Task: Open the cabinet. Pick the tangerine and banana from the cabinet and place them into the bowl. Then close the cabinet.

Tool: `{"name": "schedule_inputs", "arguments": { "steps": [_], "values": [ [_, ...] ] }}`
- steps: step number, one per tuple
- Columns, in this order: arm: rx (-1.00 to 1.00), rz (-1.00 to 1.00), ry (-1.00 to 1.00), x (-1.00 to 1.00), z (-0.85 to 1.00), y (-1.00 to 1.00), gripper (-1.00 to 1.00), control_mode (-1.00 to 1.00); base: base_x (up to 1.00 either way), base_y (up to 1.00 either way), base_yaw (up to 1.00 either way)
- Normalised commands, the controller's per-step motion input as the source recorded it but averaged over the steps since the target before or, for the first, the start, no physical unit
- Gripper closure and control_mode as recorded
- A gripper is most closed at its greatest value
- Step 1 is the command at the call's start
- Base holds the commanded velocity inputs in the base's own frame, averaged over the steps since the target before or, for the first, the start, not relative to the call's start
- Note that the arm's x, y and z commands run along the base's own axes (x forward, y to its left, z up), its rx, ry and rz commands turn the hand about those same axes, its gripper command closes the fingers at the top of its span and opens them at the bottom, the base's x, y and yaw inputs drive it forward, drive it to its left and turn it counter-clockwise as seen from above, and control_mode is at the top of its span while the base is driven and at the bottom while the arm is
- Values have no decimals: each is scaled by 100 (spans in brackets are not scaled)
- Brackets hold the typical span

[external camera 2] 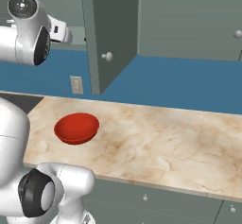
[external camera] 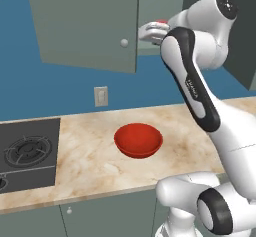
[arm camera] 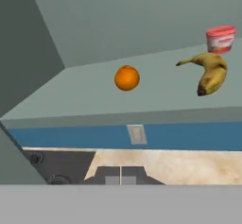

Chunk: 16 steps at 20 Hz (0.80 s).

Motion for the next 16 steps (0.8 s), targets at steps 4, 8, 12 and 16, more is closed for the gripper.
{"name": "schedule_inputs", "arguments": {
  "steps": [4, 8, 12, 16],
  "values": [
    [16, 13, 0, 43, -20, 4, 100, -100, 0, 0, 0],
    [12, 13, 0, 38, -20, 34, 100, -100, 0, 0, 0],
    [8, 11, 2, 44, -9, 49, 100, -100, 0, 0, 0],
    [9, 9, 6, 39, 0, 39, 100, -100, 0, 0, 0]
  ]
}}
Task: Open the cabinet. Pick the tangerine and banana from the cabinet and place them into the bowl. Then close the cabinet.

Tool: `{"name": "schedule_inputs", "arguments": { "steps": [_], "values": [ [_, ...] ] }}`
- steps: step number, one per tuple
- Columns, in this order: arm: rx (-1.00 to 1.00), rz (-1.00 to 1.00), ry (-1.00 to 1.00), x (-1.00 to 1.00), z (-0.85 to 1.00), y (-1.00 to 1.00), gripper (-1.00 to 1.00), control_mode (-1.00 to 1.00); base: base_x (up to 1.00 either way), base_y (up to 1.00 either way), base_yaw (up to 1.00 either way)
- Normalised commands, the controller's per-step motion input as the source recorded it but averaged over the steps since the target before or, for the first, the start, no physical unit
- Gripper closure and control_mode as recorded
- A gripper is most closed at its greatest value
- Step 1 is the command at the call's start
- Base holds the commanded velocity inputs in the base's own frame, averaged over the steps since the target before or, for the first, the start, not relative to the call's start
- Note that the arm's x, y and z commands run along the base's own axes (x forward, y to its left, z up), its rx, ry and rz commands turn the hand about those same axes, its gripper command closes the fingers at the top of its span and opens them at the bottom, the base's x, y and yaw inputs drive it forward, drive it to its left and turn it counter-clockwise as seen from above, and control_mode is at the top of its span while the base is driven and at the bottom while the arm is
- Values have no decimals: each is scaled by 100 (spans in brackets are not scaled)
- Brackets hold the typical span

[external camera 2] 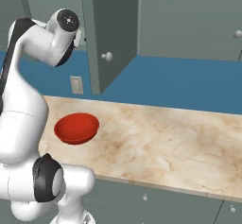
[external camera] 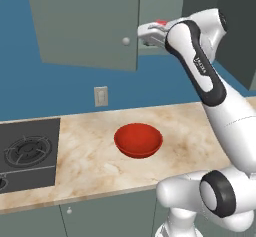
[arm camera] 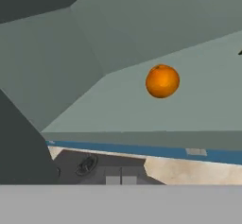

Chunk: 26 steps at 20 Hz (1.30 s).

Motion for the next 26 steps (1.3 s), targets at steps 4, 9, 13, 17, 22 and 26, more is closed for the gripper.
{"name": "schedule_inputs", "arguments": {
  "steps": [4, 9, 13, 17, 22, 26],
  "values": [
    [6, 15, 10, 19, 0, 76, 100, -100, 0, 0, 0],
    [1, 19, 12, -1, 0, 100, 100, -100, 0, 0, 0],
    [0, 20, 8, -14, 0, 100, 100, -100, 0, 0, 0],
    [-11, 18, 0, -37, 0, 100, 100, -100, 0, 0, 0],
    [-20, 17, -1, -62, 0, 100, 100, -100, 0, 0, 0],
    [-16, 16, -2, -70, -2, 100, 100, -100, 0, 0, 0]
  ]
}}
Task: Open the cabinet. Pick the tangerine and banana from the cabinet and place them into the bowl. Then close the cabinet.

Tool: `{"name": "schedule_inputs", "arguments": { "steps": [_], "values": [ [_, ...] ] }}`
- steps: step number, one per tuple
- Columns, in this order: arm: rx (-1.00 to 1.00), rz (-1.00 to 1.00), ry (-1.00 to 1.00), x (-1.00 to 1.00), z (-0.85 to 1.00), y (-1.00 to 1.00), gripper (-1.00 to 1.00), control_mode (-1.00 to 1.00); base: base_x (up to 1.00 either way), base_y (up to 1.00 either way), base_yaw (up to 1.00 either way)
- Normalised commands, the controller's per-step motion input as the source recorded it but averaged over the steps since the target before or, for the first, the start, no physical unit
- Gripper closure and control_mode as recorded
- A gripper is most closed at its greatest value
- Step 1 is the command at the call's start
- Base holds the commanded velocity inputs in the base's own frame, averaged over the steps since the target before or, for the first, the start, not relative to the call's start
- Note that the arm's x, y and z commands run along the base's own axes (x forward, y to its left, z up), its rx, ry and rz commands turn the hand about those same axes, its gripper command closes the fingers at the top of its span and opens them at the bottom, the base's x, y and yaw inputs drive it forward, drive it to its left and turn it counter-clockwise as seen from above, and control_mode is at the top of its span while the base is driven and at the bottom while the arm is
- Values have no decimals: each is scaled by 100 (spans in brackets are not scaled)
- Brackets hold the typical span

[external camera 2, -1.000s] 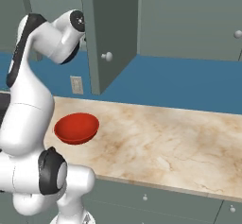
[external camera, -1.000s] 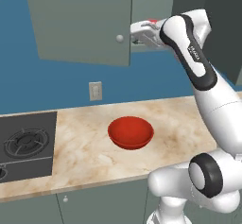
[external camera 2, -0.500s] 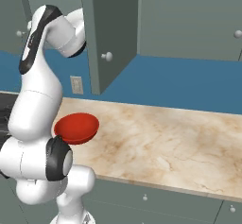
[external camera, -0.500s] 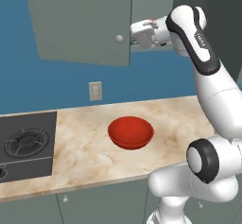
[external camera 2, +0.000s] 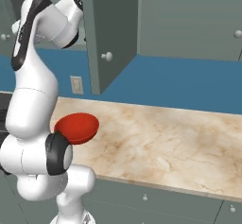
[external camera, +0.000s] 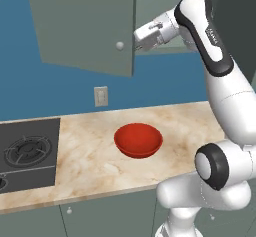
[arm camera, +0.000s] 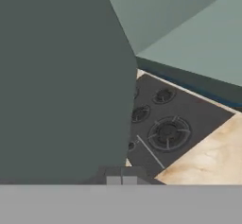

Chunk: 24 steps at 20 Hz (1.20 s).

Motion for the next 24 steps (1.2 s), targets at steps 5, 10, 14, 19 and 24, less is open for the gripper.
{"name": "schedule_inputs", "arguments": {
  "steps": [5, 10, 14, 19, 24],
  "values": [
    [-11, 13, -8, -78, -19, 100, 100, -100, 0, 0, 0],
    [-8, 9, -16, -76, -25, 100, 100, -100, 0, 0, 0],
    [0, 3, -11, -32, -29, 73, 100, -100, 0, 0, 0],
    [0, 1, -2, 0, -27, 33, 100, -100, 0, 0, 0],
    [0, 5, 0, 3, 2, -1, 100, -100, 0, 0, 0]
  ]
}}
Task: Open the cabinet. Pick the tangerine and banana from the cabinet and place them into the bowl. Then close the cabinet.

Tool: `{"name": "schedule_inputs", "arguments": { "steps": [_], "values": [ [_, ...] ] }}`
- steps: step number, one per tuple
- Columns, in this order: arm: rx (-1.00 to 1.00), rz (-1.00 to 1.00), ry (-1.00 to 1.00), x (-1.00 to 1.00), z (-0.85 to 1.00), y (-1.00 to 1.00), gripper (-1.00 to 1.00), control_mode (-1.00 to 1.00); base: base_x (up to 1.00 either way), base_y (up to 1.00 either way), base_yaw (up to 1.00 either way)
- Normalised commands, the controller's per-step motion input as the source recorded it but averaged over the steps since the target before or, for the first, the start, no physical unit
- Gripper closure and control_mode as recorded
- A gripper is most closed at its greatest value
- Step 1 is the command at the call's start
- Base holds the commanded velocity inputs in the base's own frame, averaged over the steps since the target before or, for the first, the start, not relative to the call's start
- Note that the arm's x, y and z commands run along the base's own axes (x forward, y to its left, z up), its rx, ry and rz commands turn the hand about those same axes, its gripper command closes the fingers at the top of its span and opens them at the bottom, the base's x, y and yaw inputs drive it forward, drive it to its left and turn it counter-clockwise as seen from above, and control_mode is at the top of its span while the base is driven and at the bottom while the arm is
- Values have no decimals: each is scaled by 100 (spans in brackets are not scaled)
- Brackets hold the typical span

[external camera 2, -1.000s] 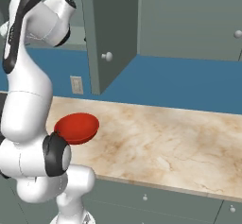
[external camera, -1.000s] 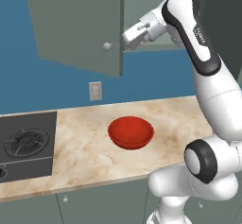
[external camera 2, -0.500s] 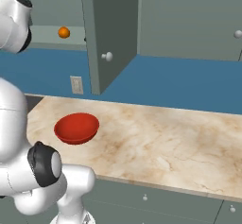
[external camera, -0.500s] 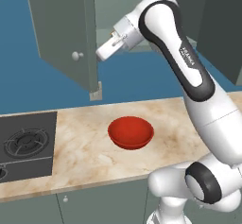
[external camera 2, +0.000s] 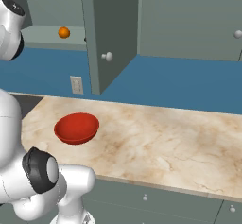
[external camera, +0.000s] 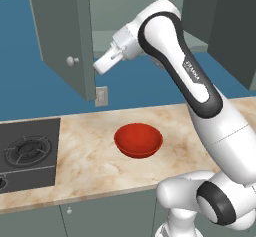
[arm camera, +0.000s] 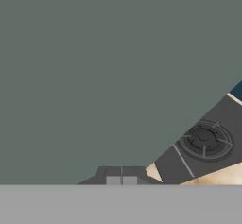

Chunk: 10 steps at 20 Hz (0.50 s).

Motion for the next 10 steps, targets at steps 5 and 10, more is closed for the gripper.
{"name": "schedule_inputs", "arguments": {
  "steps": [5, 10],
  "values": [
    [0, 1, 0, 15, 22, -7, 100, -100, 0, 0, 0],
    [0, 0, -3, 24, 18, -25, 100, -100, 0, 0, 0]
  ]
}}
